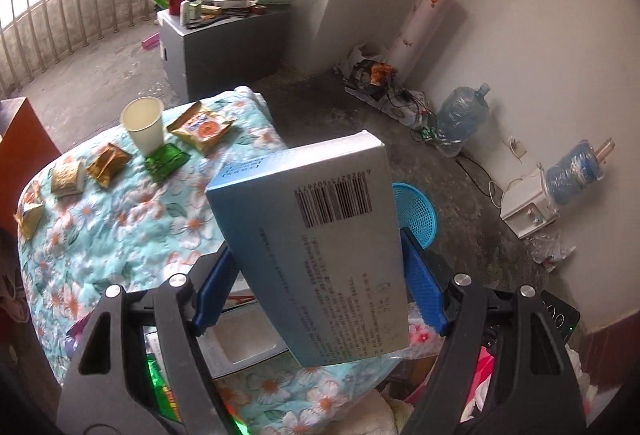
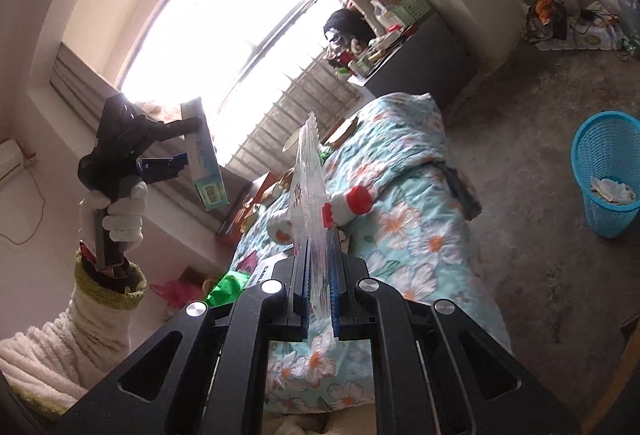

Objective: Collect trash
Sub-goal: 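Carry the card box and plastic bag over the blue wastebasket with both tools, then open both tools to drop the box and bag into the wastebasket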

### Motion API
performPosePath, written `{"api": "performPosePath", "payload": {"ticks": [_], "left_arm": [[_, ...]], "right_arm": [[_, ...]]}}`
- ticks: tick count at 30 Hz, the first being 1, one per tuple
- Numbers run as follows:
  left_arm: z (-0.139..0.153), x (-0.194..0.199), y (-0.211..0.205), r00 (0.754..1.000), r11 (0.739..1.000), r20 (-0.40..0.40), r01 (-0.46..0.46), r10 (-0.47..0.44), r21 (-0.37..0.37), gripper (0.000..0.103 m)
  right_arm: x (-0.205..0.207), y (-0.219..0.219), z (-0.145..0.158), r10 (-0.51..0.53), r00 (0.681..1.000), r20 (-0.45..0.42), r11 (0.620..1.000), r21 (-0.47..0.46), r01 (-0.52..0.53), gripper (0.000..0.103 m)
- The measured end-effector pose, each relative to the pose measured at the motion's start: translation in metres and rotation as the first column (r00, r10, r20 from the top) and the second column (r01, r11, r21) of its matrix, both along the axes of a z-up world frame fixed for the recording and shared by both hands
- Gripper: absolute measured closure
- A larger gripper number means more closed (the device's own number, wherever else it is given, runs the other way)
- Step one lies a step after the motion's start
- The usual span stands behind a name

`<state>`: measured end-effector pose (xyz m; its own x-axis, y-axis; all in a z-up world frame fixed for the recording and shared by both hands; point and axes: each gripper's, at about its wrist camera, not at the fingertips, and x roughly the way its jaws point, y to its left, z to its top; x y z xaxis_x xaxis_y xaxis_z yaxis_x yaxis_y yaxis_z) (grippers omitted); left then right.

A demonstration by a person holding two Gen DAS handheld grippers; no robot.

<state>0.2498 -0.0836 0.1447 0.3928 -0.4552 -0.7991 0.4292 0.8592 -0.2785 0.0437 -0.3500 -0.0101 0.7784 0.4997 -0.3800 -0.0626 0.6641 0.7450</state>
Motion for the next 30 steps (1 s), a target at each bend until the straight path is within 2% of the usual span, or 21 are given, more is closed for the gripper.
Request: {"api": "performPosePath", "payload": {"ticks": [4,6,10,12,14,16,20,23,25,28,29,30], "left_arm": [[-0.011,0.002,-0.074,0.997,0.996,-0.004,0.083,-0.083,0.009,0.030],[-0.021,0.000,-0.120,0.990,0.990,0.002,0.143,-0.143,0.009,0.030],[-0.052,-0.009,-0.208,0.967,0.967,0.009,0.252,-0.253,0.023,0.030],[-0.073,-0.012,-0.247,0.955,0.955,0.010,0.294,-0.295,0.036,0.030],[-0.103,-0.013,-0.291,0.941,0.940,-0.014,0.339,-0.339,0.032,0.030],[-0.134,-0.010,-0.330,0.929,0.929,-0.038,0.369,-0.368,0.038,0.030],[-0.194,0.001,-0.392,0.918,0.919,-0.092,0.391,-0.386,0.048,0.030],[-0.227,0.018,-0.429,0.925,0.926,-0.098,0.373,-0.367,0.057,0.030],[-0.245,0.033,-0.449,0.933,0.934,-0.091,0.354,-0.348,0.055,0.030],[-0.272,0.058,-0.471,0.945,0.946,-0.106,0.316,-0.308,0.066,0.028],[-0.277,0.064,-0.474,0.949,0.951,-0.113,0.303,-0.294,0.067,0.025],[-0.281,0.069,-0.475,0.953,0.956,-0.118,0.288,-0.280,0.057,0.025]], "right_arm": [[-0.019,-0.049,-0.005,-0.180,0.983,-0.016,0.983,-0.030,0.180,0.095],[-0.031,-0.075,-0.010,-0.310,0.950,-0.037,0.947,-0.096,0.306,0.095],[-0.050,-0.113,-0.028,-0.507,0.858,-0.087,0.852,-0.202,0.483,0.095],[-0.054,-0.131,-0.040,-0.611,0.783,-0.119,0.776,-0.284,0.563,0.095],[-0.050,-0.145,-0.051,-0.681,0.721,-0.128,0.711,-0.351,0.609,0.095],[-0.039,-0.161,-0.067,-0.721,0.677,-0.150,0.673,-0.385,0.632,0.095],[-0.004,-0.186,-0.104,-0.732,0.645,-0.219,0.674,-0.376,0.636,0.095],[0.025,-0.211,-0.135,-0.725,0.633,-0.272,0.687,-0.353,0.635,0.095],[0.049,-0.232,-0.157,-0.730,0.616,-0.297,0.683,-0.355,0.639,0.094],[0.074,-0.266,-0.201,-0.704,0.600,-0.380,0.707,-0.299,0.641,0.084],[0.082,-0.277,-0.220,-0.684,0.592,-0.427,0.721,-0.267,0.640,0.071],[0.089,-0.283,-0.235,-0.668,0.583,-0.463,0.730,-0.255,0.634,0.067]]}}
